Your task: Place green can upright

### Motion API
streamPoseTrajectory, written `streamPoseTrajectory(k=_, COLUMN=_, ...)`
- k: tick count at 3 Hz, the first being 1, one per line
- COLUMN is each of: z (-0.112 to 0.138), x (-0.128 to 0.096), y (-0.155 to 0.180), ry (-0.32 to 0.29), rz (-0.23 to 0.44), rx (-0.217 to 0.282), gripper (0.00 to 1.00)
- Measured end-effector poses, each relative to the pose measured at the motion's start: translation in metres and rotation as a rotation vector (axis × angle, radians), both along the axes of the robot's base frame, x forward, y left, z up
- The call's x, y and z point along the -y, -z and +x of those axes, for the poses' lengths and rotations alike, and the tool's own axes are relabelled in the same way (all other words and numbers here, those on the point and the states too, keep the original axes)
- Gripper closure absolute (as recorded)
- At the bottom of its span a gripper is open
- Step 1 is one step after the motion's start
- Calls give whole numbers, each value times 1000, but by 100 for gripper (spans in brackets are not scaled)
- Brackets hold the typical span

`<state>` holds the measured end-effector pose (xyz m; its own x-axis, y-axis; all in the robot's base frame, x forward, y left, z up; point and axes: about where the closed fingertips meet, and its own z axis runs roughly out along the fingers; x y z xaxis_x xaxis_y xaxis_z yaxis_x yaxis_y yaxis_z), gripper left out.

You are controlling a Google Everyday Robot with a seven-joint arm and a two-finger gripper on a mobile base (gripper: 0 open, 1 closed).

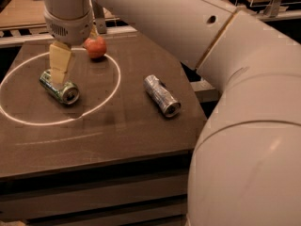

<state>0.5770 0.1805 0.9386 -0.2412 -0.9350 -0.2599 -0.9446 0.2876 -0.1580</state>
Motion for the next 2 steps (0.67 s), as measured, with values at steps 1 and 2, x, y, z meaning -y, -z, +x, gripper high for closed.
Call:
streamPoseTrajectory(k=1, z=3, x=-2, y=12, ry=53, rz=-12, rx=-70, gripper=0)
streamPoseTrajectory(k=2, z=2, x=-11, y=22, ry=140, rz=-18, rx=-101, gripper=0)
